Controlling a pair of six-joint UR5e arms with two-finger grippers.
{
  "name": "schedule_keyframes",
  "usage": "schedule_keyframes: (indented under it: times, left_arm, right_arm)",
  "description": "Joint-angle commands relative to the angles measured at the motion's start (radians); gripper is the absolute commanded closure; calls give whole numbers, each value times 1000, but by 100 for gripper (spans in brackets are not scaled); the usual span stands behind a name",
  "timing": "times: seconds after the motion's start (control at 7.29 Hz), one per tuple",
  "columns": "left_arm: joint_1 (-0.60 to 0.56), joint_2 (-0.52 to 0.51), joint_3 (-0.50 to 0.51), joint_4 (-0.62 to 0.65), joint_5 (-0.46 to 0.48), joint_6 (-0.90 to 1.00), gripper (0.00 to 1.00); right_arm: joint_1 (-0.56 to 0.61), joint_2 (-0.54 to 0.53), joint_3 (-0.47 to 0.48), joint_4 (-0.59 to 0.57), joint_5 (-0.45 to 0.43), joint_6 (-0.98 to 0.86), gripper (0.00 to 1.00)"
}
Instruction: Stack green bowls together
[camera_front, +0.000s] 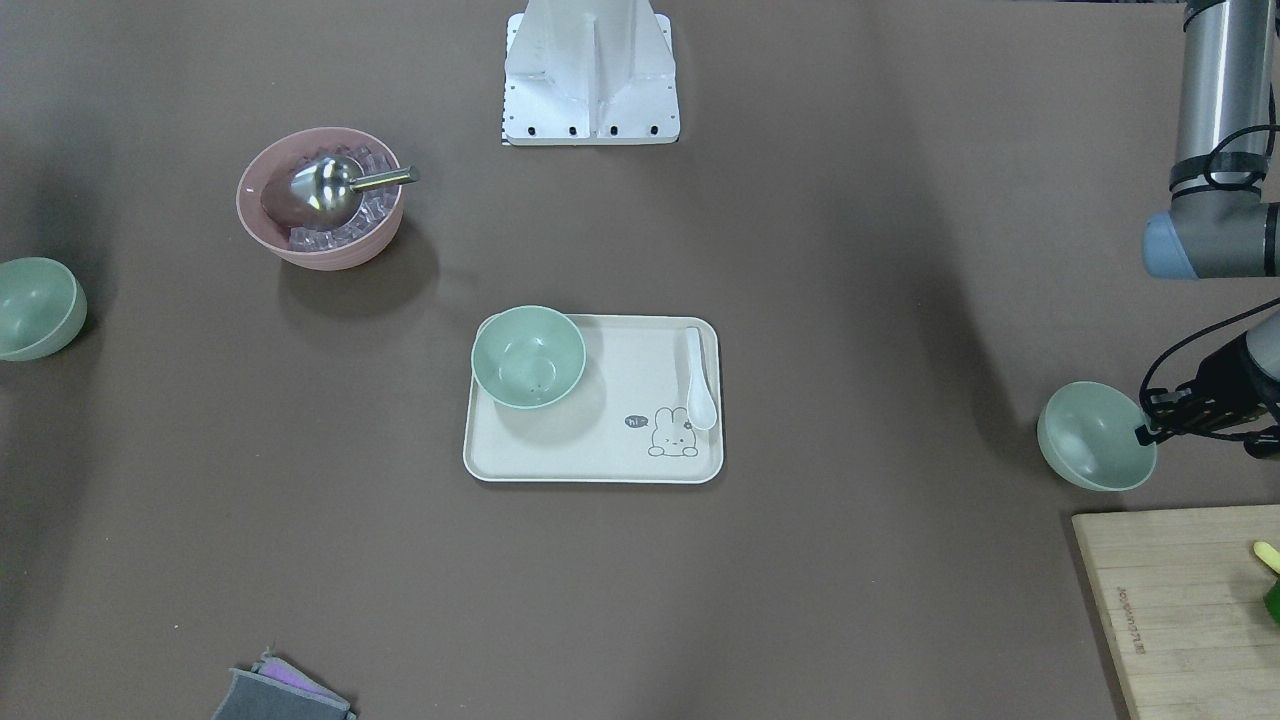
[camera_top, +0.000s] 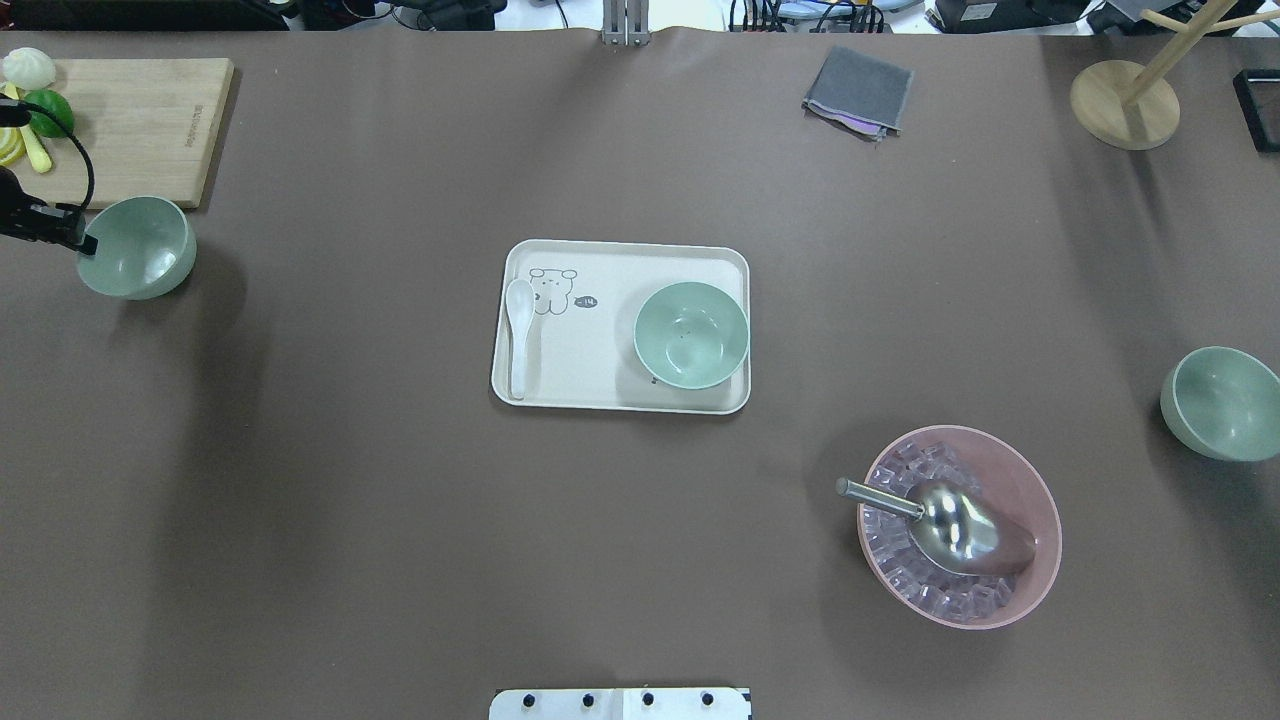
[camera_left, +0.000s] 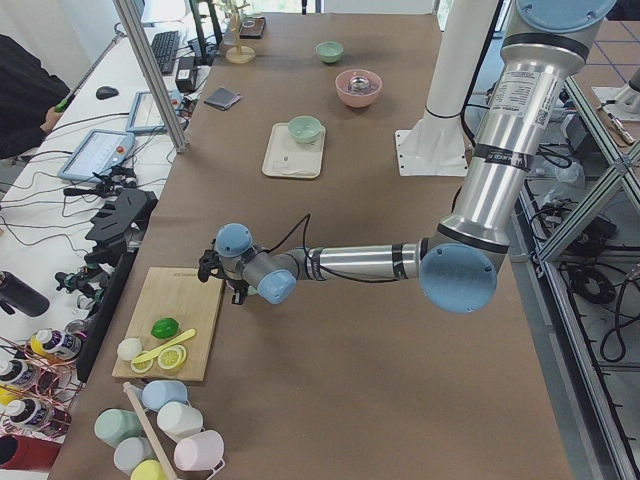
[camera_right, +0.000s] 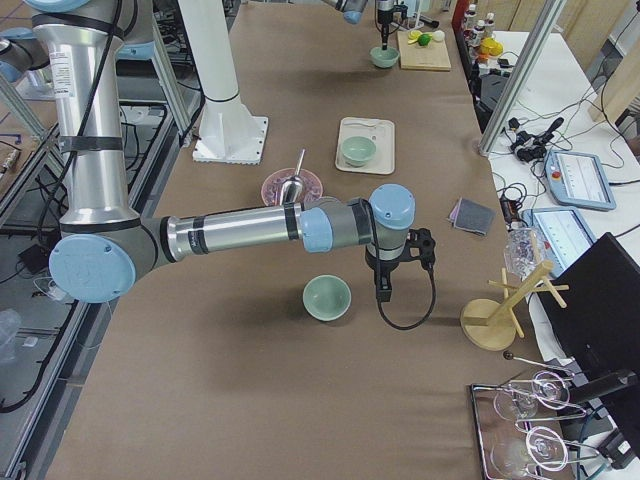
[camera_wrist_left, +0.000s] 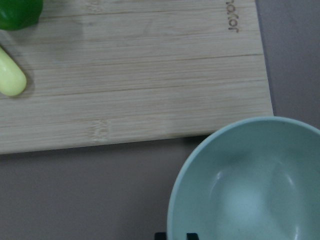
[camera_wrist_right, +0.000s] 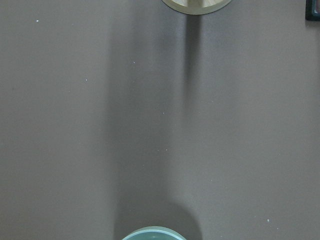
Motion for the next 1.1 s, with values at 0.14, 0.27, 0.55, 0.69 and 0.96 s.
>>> schedule_keyframes:
  times: [0.14, 0.27, 0.55, 0.69, 0.96]
  left_arm:
    - [-41, -74, -106, 243, -116, -15, 100]
    - [-41, -91, -143, 273, -117, -73, 100]
    - [-38, -135, -189, 272, -183, -243, 100]
    - [-28, -183, -197, 270, -189, -344, 100]
    - [27, -227, -240, 264, -186, -513, 100]
  right_arm:
    - [0, -8, 0, -2, 42, 10, 0]
    - [0, -40, 7, 4, 69, 28, 0]
    - [-11, -124, -26, 166, 61, 28, 1]
    - [-24, -144, -72, 290, 35, 33, 1]
    - [-80, -152, -153, 383, -32, 39, 1]
